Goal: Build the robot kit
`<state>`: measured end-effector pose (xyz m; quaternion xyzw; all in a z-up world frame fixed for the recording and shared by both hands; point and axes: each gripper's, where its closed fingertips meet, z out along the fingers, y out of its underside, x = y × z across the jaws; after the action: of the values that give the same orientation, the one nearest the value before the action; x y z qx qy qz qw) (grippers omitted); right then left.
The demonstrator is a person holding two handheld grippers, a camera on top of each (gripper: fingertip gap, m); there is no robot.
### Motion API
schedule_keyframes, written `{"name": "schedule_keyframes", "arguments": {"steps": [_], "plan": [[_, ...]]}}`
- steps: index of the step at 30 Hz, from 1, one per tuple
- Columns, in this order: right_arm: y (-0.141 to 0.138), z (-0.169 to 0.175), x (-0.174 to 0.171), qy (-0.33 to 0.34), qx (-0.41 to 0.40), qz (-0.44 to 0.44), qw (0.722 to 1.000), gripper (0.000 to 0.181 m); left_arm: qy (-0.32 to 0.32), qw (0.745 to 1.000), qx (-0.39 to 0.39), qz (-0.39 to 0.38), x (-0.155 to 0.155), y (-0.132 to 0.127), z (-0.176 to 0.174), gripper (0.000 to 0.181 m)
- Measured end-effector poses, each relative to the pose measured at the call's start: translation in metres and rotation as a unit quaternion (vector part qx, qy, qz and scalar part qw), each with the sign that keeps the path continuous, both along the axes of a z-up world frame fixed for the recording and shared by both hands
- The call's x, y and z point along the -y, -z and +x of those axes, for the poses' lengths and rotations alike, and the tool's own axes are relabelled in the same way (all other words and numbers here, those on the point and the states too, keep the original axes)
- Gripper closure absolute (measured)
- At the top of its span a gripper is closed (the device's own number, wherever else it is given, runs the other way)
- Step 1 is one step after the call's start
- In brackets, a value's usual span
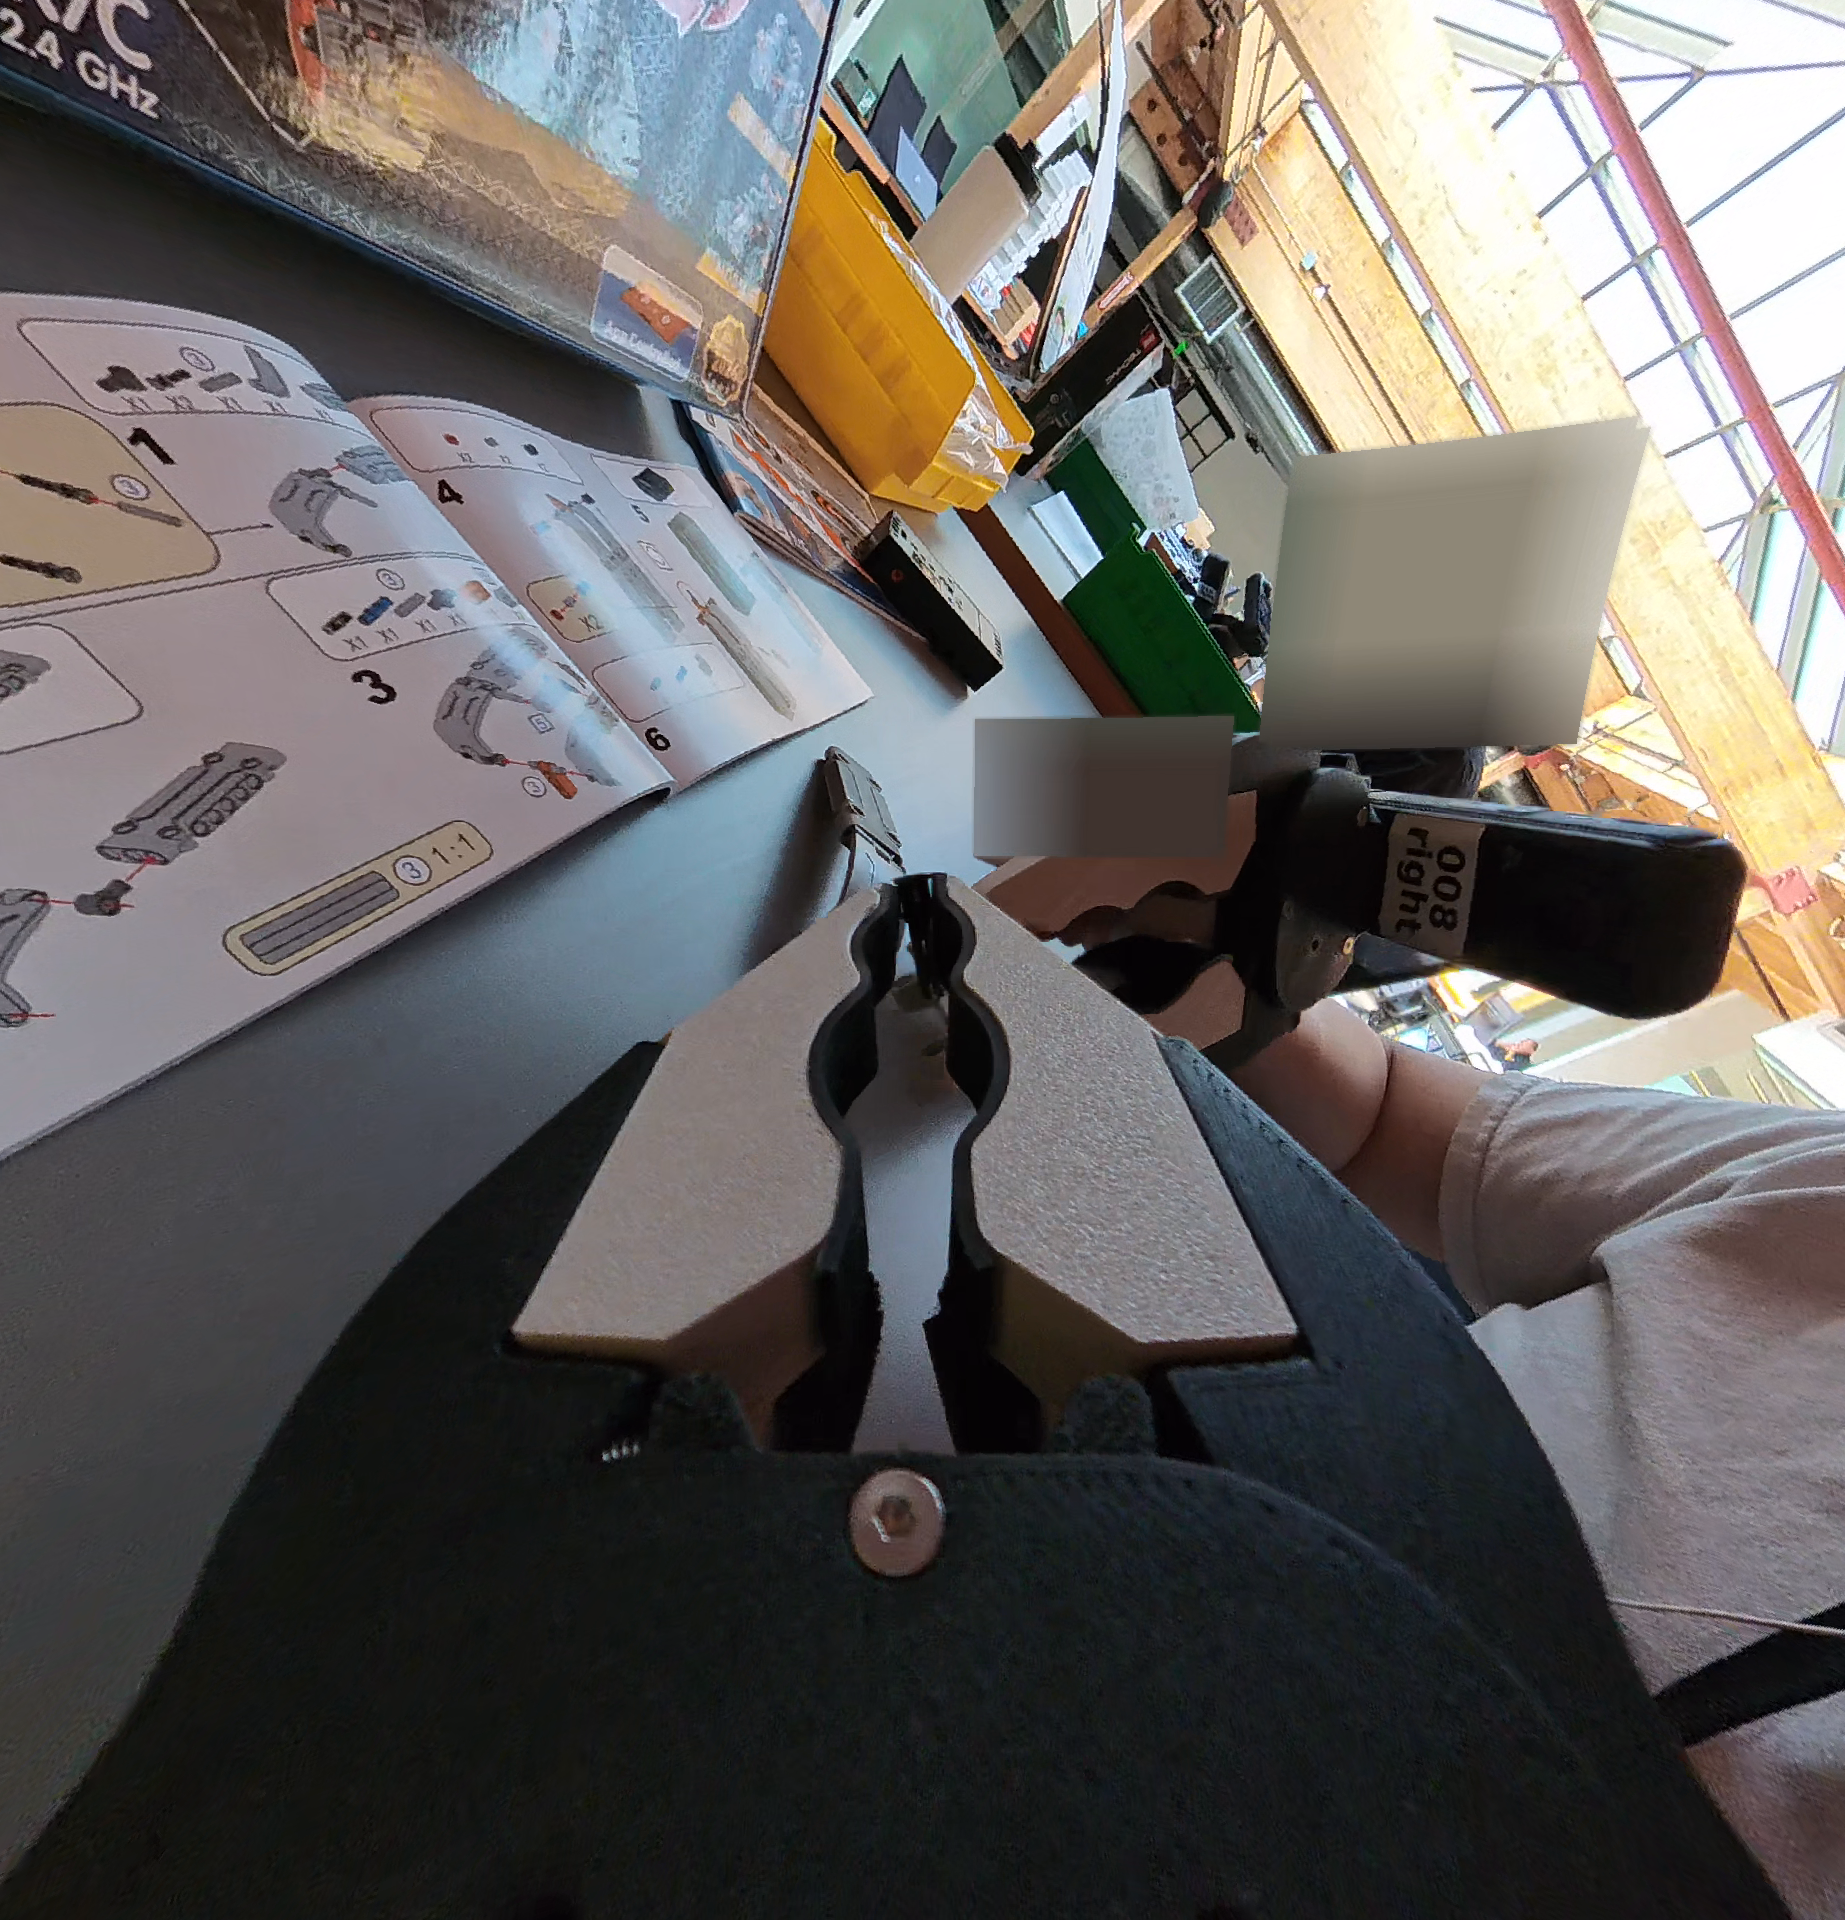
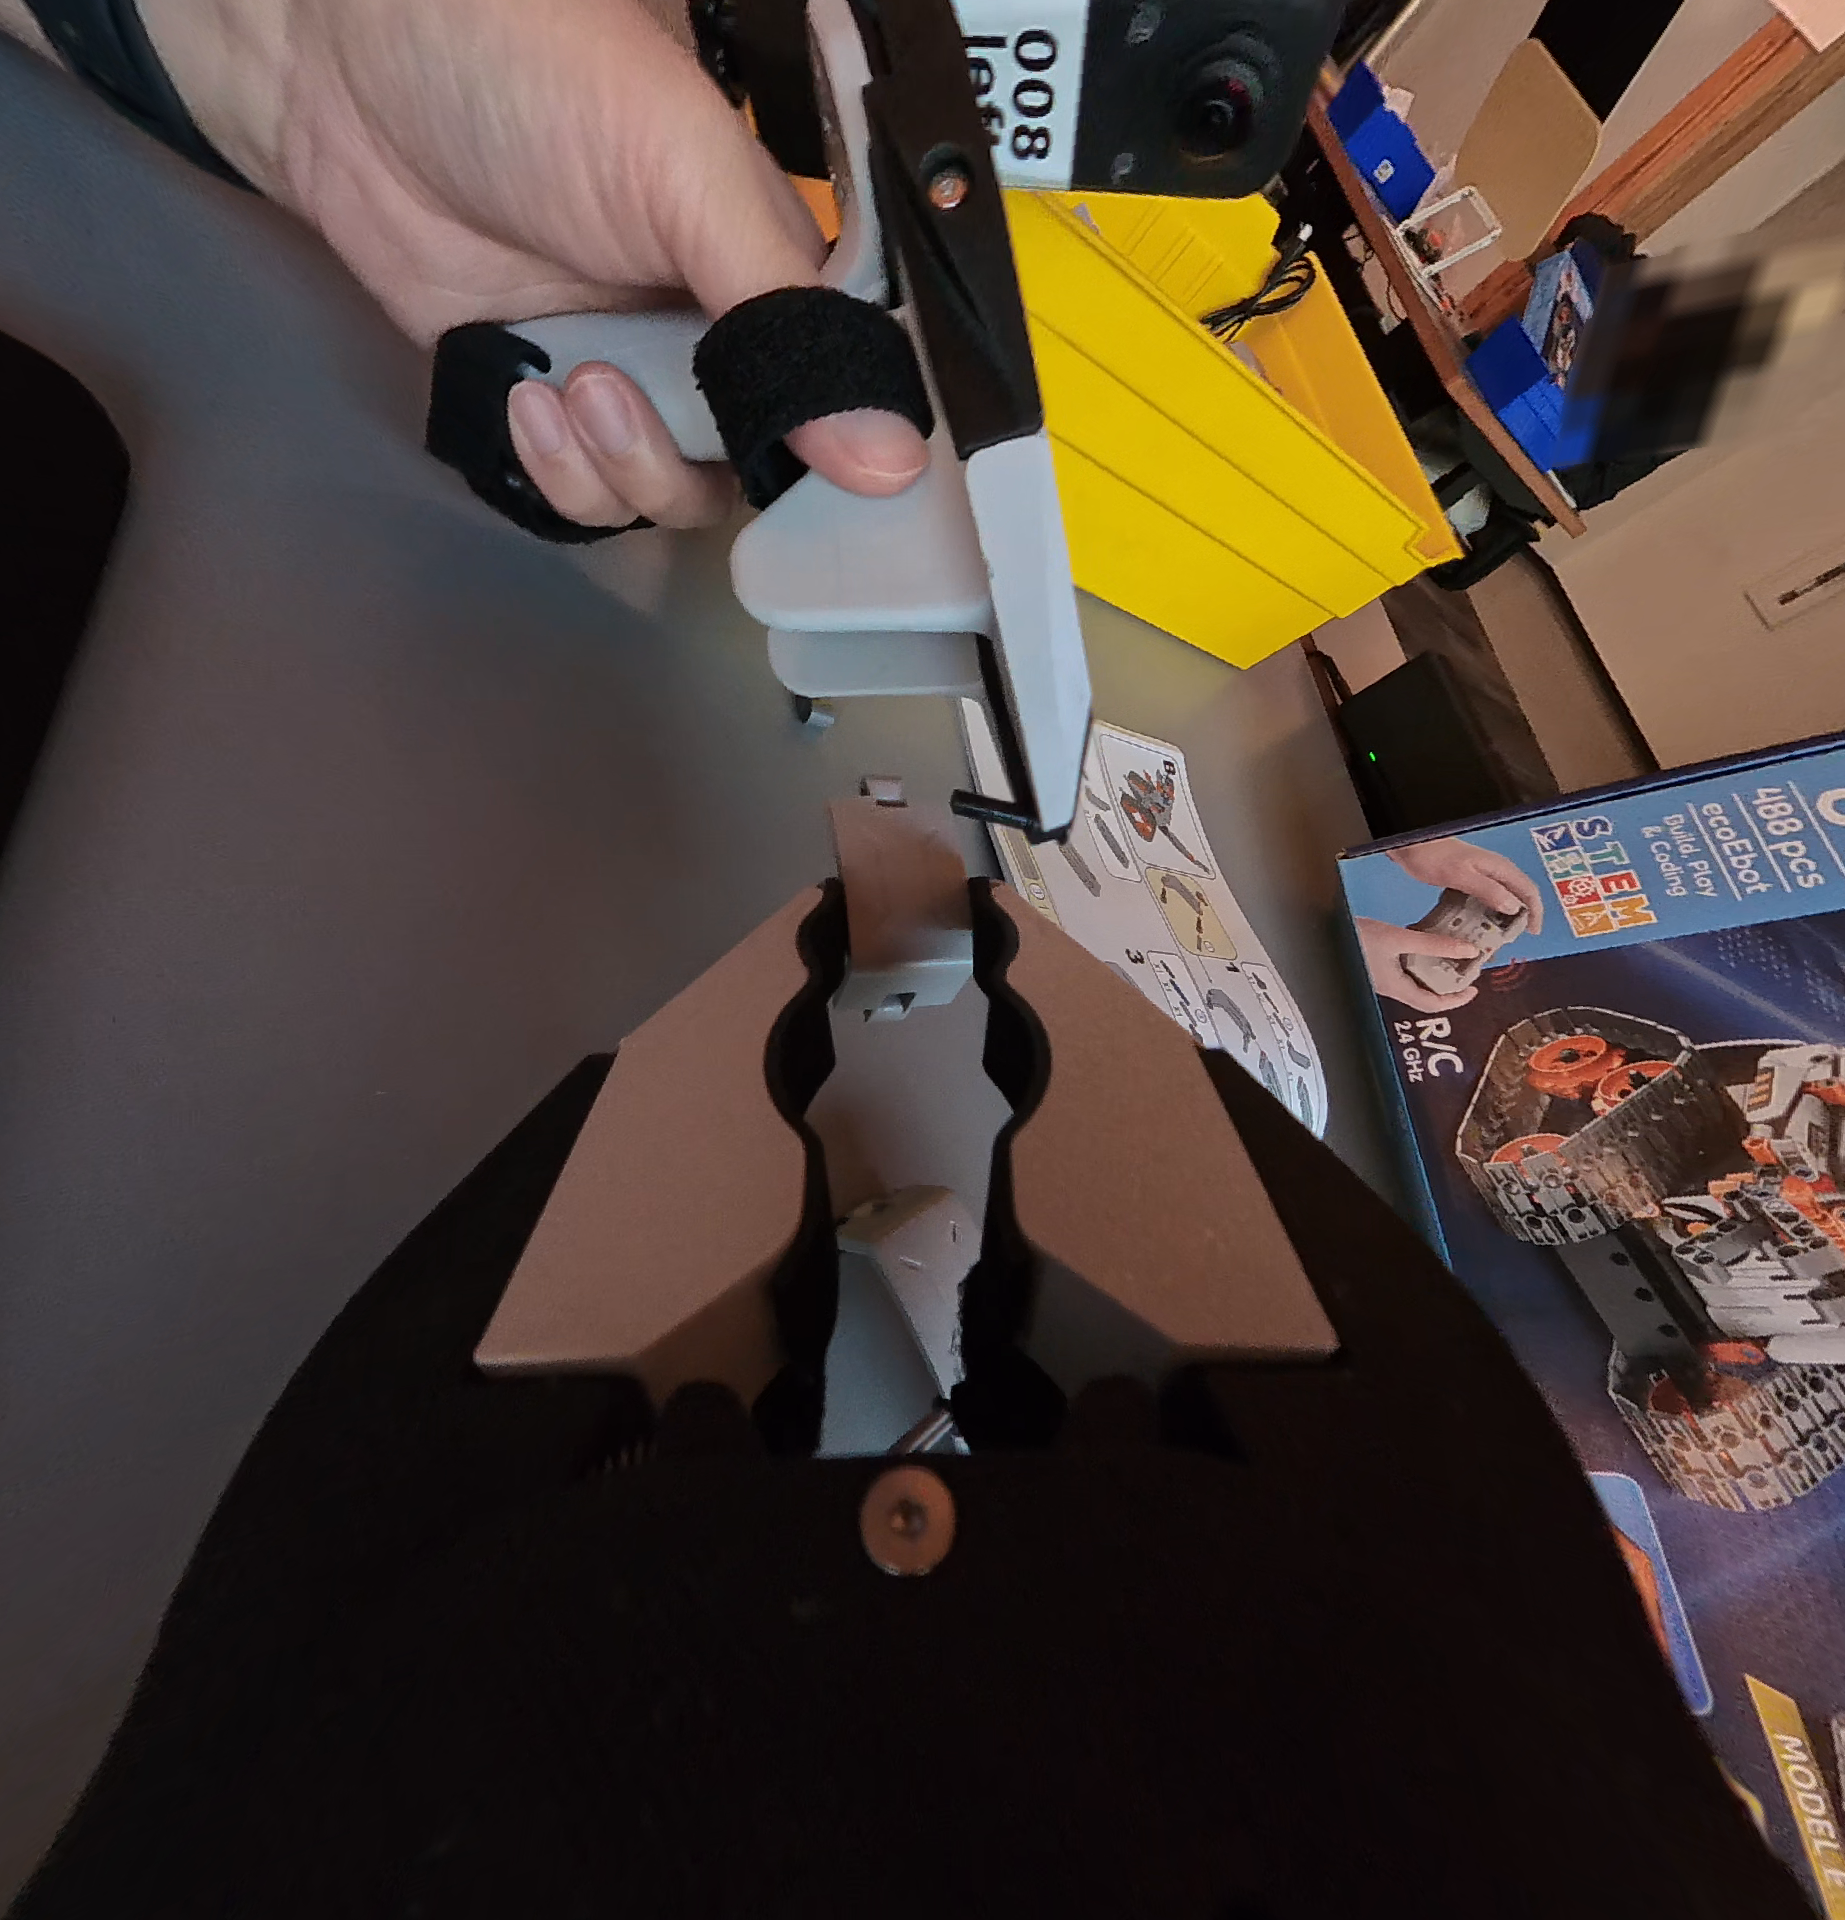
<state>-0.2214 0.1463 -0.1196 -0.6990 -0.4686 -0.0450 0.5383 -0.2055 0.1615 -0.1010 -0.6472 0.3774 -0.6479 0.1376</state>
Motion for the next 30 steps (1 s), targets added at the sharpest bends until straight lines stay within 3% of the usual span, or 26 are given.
{"name": "schedule_keyframes", "arguments": {"steps": [30], "plan": [[-0.010,0.009,-0.005,0.034,-0.002,0.024,0.999,0.159,-0.032,0.999,0.011,-0.024,-0.002,0.002,0.003,0.178]]}}
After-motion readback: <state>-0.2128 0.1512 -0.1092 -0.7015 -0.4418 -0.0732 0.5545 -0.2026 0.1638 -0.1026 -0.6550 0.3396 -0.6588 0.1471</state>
